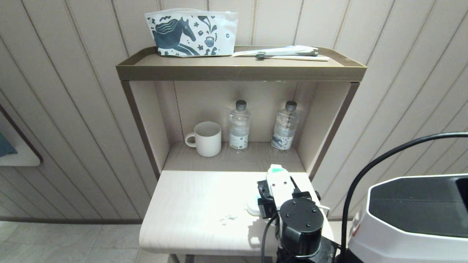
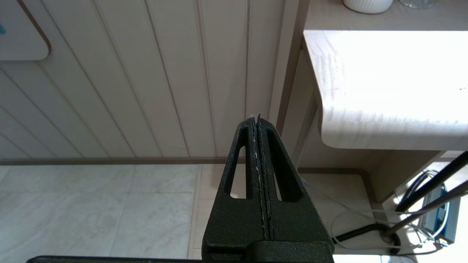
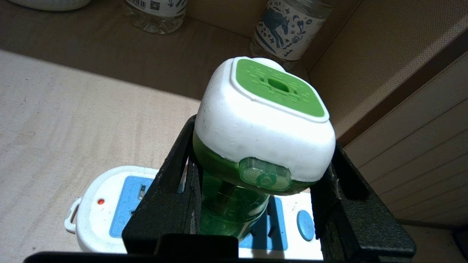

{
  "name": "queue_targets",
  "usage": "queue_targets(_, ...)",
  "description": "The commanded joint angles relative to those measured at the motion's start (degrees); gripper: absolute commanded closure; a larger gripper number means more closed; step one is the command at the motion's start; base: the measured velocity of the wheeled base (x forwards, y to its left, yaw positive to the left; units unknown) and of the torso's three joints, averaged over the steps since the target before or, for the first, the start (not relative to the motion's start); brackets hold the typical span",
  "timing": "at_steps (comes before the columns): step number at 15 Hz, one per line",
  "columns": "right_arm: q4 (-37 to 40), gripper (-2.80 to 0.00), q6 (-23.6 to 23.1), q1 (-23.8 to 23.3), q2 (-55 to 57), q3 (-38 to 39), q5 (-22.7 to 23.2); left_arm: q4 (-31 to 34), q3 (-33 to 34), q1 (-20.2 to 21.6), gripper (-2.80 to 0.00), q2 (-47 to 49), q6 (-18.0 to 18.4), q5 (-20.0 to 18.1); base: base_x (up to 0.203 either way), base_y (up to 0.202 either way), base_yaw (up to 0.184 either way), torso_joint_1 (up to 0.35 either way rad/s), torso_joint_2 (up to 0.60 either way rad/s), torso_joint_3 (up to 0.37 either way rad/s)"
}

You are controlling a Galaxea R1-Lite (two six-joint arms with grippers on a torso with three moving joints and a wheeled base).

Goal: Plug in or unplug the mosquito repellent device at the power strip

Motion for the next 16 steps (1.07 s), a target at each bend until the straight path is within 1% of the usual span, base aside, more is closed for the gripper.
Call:
queue_targets(1,-2.59,-2.80,-0.07,0.07,0.34,-0.06,-0.31,0.08,0.00,0.01,0.00,-0.02,0.02,0.00,0.000,0.000,0.000,0.000,0.00,0.000)
queue_targets(12,-2.59,-2.80,0.20,0.07,-0.19,-0.06,-0.66,-0.01,0.00,0.01,0.00,-0.02,0.02,0.00,0.000,0.000,0.000,0.000,0.00,0.000)
queue_targets(16,-2.59,-2.80,-0.82,-0.47,-3.48,-0.23,-0.58,0.08,0.00,0.01,0.00,0.07,0.02,0.00,0.000,0.000,0.000,0.000,0.00,0.000)
